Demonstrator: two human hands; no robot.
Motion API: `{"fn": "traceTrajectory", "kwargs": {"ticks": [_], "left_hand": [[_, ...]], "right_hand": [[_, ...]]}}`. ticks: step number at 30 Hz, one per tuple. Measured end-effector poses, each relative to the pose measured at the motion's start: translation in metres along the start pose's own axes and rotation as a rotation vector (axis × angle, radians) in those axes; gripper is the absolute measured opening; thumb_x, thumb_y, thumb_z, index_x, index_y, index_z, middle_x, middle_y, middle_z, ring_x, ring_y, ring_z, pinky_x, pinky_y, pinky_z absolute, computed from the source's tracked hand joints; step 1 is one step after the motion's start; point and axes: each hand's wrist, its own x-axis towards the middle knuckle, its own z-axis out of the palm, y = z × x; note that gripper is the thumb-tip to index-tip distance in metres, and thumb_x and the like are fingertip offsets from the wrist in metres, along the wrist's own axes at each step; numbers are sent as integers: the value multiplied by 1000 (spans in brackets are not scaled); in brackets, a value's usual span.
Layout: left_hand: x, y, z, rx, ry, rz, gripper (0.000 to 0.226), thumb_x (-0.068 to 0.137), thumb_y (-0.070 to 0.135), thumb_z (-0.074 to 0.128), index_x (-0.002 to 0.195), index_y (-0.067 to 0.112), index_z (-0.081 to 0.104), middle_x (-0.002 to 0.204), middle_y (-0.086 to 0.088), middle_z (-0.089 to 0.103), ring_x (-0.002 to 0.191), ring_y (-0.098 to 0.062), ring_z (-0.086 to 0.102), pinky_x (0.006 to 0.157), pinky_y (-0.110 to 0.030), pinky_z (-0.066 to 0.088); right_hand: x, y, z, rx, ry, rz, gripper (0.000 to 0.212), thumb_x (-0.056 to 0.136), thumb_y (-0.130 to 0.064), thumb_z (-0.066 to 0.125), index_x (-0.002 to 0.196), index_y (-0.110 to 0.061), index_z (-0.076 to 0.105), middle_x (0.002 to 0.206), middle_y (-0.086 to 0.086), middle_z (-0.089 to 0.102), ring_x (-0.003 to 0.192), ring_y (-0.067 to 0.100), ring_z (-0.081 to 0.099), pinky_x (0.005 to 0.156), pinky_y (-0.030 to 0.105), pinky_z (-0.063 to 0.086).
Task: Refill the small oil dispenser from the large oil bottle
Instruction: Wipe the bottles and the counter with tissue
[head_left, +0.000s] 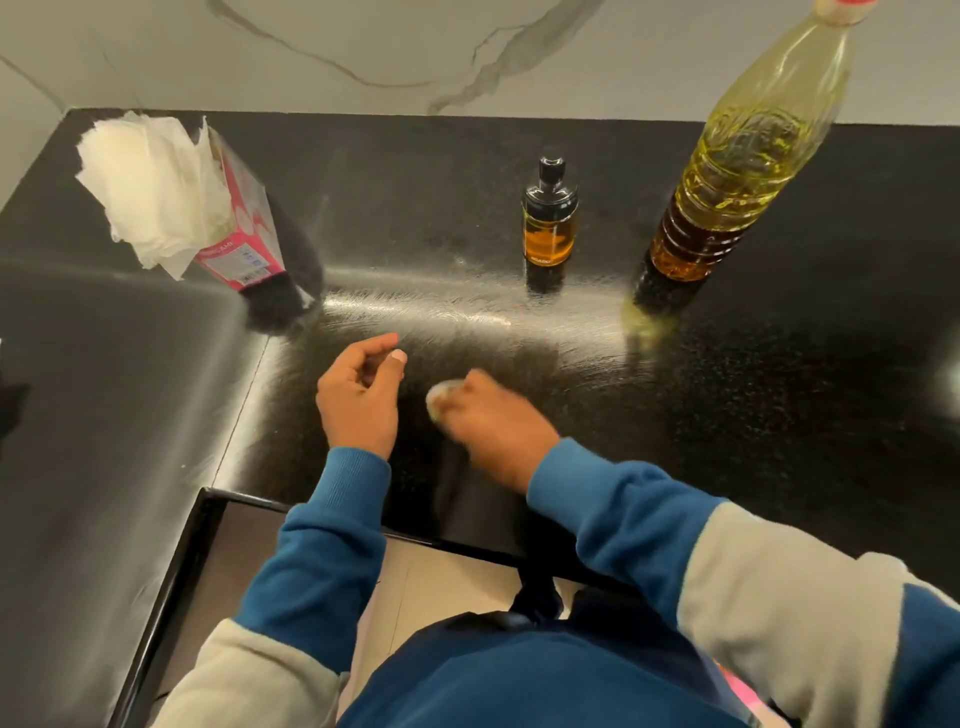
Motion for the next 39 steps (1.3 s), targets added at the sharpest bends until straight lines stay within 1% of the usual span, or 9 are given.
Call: {"fn": "traceTrajectory", "kwargs": {"ticks": [6, 11, 15, 19, 22, 26, 31, 35, 39], "left_hand": [[-9, 9, 23, 6, -94, 15, 22, 90, 18, 71, 94, 39, 74, 89, 3, 73, 84, -20, 68, 79, -38, 56], [-28, 18, 46, 5, -217, 25, 23, 92, 14, 71, 98, 37, 74, 92, -1, 74, 91, -31, 69, 90, -46, 59], [-37, 26, 62, 13, -269, 37, 24, 92, 14, 71, 99, 37, 73, 93, 1, 74, 92, -29, 69, 92, -50, 58], [-43, 33, 73, 33, -318, 51, 25, 93, 13, 71, 100, 37, 73, 94, 3, 75, 91, -24, 70, 92, -47, 59], [-44, 36, 78, 39, -338, 69, 26, 92, 13, 72, 98, 39, 73, 94, 1, 75, 90, -29, 69, 90, -47, 59], [-46, 40, 82, 49, -366, 69, 24, 92, 14, 72, 97, 37, 74, 94, 2, 76, 89, -29, 69, 89, -45, 60], [-51, 41, 85, 69, -406, 29, 19, 92, 17, 73, 99, 34, 76, 95, 1, 76, 92, -30, 70, 91, -47, 59], [-55, 44, 89, 68, -424, 32, 19, 92, 17, 73, 99, 34, 76, 95, 0, 76, 92, -30, 70, 91, -45, 60], [-57, 47, 92, 82, -449, 41, 21, 93, 17, 72, 97, 37, 74, 96, 3, 76, 92, -24, 70, 91, -40, 60]], "right_hand": [[-49, 25, 3, -38, -63, -252, 23, 80, -9, 52, 90, -10, 73, 99, 0, 72, 85, 32, 61, 55, 36, 55], [-66, 110, -44, -39, 126, 349, 51, 83, 12, 48, 121, -19, 62, 125, 1, 65, 107, 30, 52, 90, 44, 52], [-84, 121, -56, -86, 224, 685, 36, 86, 11, 48, 115, -8, 59, 113, 11, 60, 112, 31, 47, 88, 40, 51], [-91, 70, -27, -42, 141, 464, 45, 85, 5, 41, 125, -10, 54, 127, 6, 56, 111, 30, 46, 88, 43, 55], [-109, 29, -2, -30, 115, 87, 40, 83, -10, 37, 108, -5, 68, 113, 8, 68, 92, 35, 60, 55, 43, 58], [-134, 36, 1, -49, 32, -101, 22, 80, -5, 61, 99, -7, 74, 108, 3, 72, 89, 32, 62, 50, 39, 56], [-149, 141, -34, -133, 182, 345, 37, 79, 4, 52, 102, -25, 58, 109, -3, 69, 80, 24, 48, 68, 39, 53], [-166, 178, -61, -153, 333, 820, 24, 80, 6, 52, 90, -13, 63, 84, 11, 64, 76, 23, 37, 64, 31, 41], [-160, 131, -51, -120, 327, 776, 23, 83, 4, 54, 96, -12, 62, 79, 4, 46, 86, 34, 52, 65, 33, 44]]}}
